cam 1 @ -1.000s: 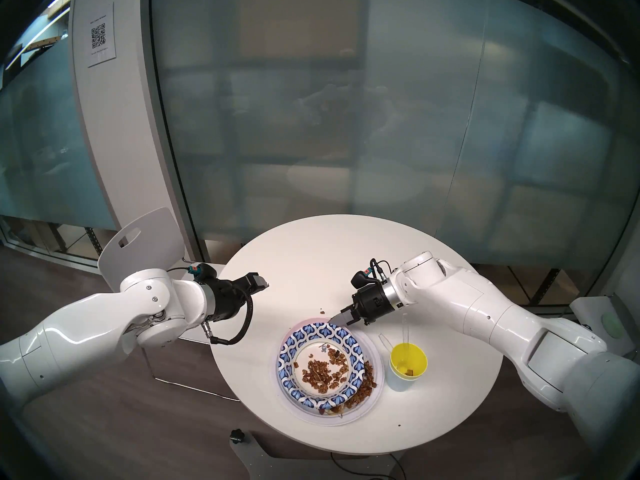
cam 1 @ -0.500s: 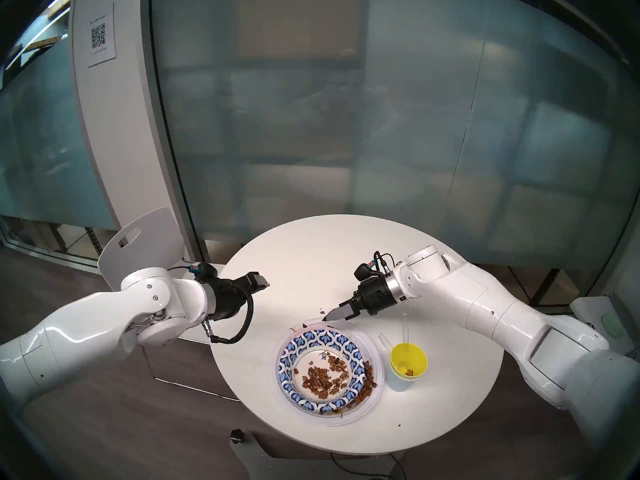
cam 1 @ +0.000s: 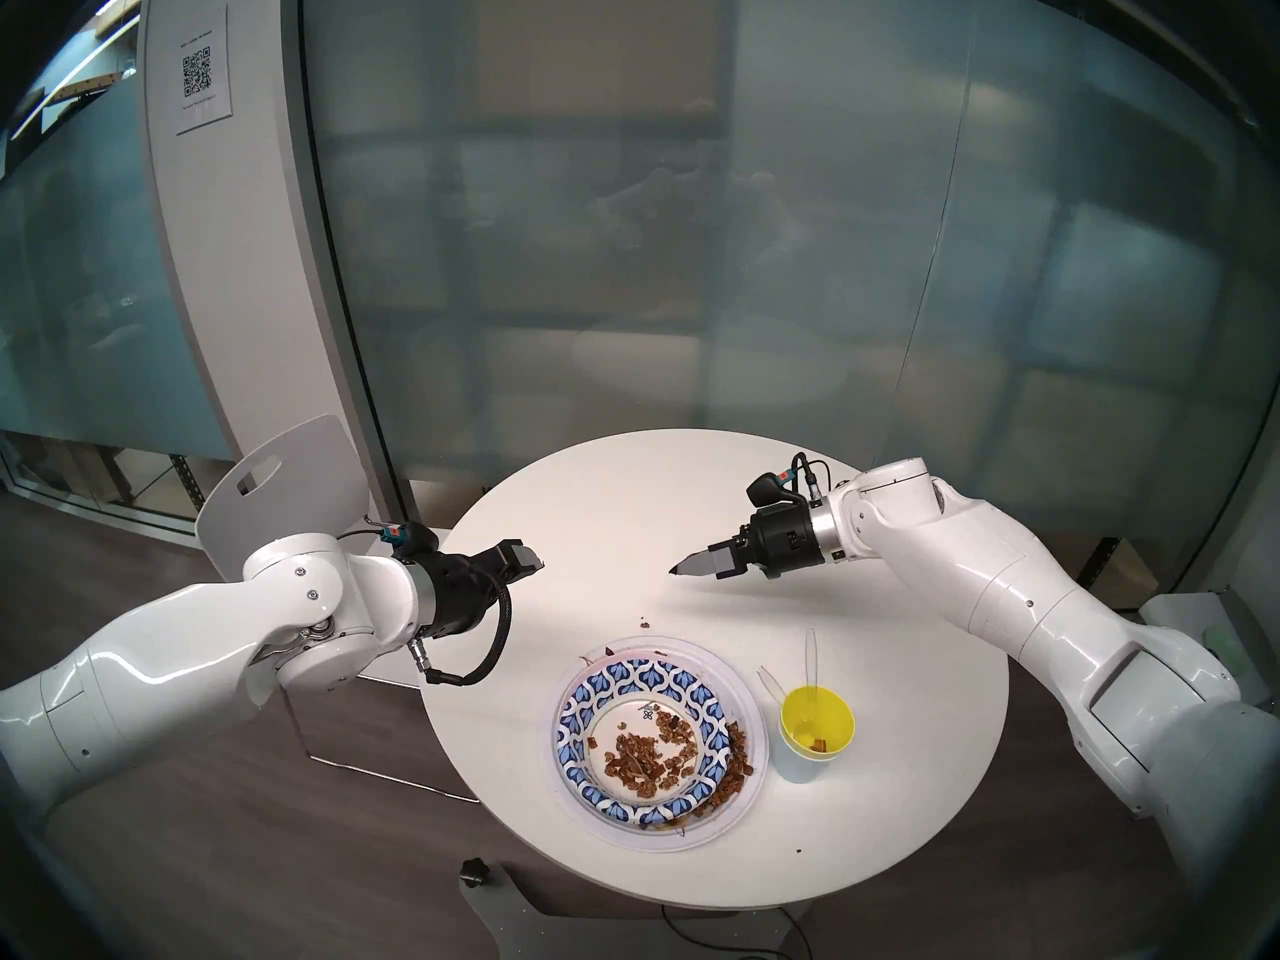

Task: Stack the plates into one stack

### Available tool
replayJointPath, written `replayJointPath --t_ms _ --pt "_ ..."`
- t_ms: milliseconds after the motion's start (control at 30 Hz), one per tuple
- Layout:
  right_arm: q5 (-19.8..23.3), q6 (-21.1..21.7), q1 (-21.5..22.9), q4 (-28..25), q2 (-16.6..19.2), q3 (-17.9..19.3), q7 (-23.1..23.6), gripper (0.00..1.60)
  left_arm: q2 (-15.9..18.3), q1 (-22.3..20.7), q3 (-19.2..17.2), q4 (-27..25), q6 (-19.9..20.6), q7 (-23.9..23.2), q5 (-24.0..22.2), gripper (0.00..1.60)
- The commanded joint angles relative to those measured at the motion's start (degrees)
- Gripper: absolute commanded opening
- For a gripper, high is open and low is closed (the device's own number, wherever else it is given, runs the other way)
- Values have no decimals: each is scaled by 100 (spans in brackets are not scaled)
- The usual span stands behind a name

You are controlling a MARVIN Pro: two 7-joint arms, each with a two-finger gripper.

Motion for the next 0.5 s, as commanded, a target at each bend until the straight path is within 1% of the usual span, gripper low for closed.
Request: replayJointPath --t_ms 0,67,100,133,167,233,267,333,367,400,433,467 --pt "403 -204 -320 -640 627 629 -144 143 -6 -107 -86 -219 18 -137 64 160" --pt "495 -235 -473 -823 798 783 -193 146 24 -121 -88 -282 47 -165 101 160" --pt "497 -239 -536 -868 835 861 -195 146 36 -125 -95 -310 56 -173 100 160" --pt "553 -277 -645 -1010 948 949 -259 145 54 -130 -95 -337 69 -194 125 160" --pt "550 -269 -712 -1050 969 1039 -252 145 63 -131 -98 -357 69 -195 134 160" --pt "662 -303 -903 -1271 1158 1176 -309 146 77 -133 -98 -383 79 -210 152 160" --pt "674 -328 -1004 -1314 1186 1287 -328 146 87 -139 -95 -411 90 -212 175 160" --pt "762 -382 -1211 -1529 1370 1413 -403 144 94 -143 -85 -456 93 -216 224 160" --pt "779 -391 -1279 -1565 1395 1480 -419 144 93 -140 -81 -476 96 -220 239 160" --pt "843 -421 -1396 -1658 1503 1557 -443 145 92 -140 -80 -510 100 -225 247 160" --pt "847 -416 -1418 -1648 1518 1590 -436 144 94 -140 -79 -537 103 -228 257 160" --pt "909 -448 -1556 -1764 1636 1674 -486 145 102 -140 -77 -567 119 -232 275 160"
